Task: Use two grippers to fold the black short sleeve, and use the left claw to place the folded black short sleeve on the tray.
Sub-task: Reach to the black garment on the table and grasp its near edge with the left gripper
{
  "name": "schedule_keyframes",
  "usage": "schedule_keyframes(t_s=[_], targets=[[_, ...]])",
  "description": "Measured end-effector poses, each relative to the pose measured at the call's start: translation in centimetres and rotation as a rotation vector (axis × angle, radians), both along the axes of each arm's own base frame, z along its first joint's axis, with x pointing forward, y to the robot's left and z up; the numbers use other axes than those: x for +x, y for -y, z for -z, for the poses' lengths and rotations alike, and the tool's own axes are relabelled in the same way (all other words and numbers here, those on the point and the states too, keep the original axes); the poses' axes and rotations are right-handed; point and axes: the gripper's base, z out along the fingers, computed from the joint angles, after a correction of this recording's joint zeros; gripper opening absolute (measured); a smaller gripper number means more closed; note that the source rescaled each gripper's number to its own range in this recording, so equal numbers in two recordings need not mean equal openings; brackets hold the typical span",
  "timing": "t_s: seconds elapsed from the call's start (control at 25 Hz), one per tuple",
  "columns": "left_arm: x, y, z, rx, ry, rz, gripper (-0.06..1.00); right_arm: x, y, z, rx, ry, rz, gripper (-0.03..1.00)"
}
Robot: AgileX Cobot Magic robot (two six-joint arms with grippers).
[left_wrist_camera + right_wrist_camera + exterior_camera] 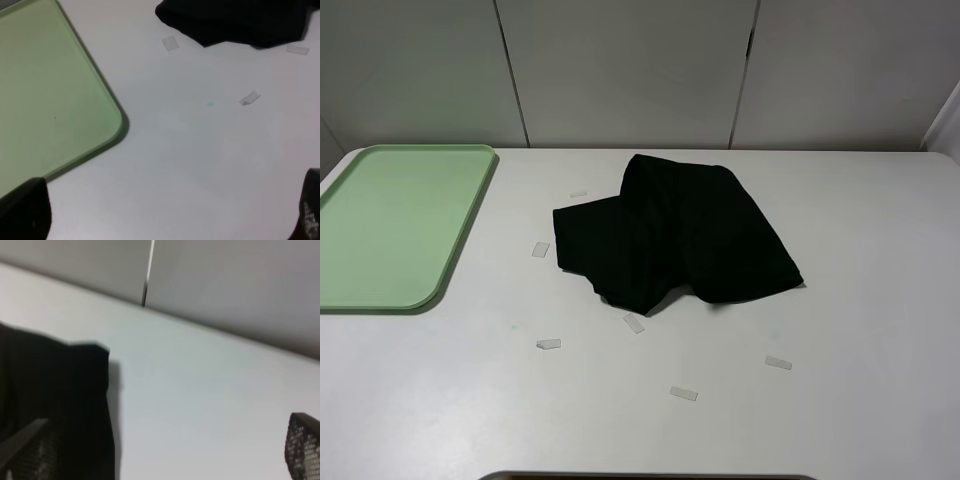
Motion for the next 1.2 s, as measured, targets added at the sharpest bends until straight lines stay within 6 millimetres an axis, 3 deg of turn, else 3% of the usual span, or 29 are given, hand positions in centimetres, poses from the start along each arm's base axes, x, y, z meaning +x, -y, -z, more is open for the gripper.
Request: schedule_keyframes(t_s=[0.16, 0.4, 0.68, 0.84, 1.04, 1.2], targets=[[0.0, 0.0, 0.0, 0.001, 0.0, 0.0, 1.0, -6.2, 0.9, 0.7, -0.002, 0.165, -0.069, 1.0], [0.0, 0.0, 0.0, 0.0, 0.001, 0.0, 1.0, -14.0, 2.3, 4.4, 0.014, 0.273, -0.088, 1.0], [0.0, 0.0, 0.0, 0.0, 0.001, 0.0, 1.0, -20.7, 3.6, 9.1, 0.041, 0.447, -0.083, 1.0], [0.0, 0.0, 0.0, 0.0, 0.001, 0.0, 1.0, -22.2, 3.9, 11.7, 0.057, 0.468, -0.078, 1.0], [0.0, 0.0, 0.0, 0.0, 0.001, 0.0, 1.0, -22.5, 3.9, 14.6, 0.061, 0.419, -0.075, 1.0], [0.0, 0.0, 0.0, 0.0, 0.001, 0.0, 1.0, -22.3, 3.8, 15.1, 0.078, 0.402, -0.078, 1.0]])
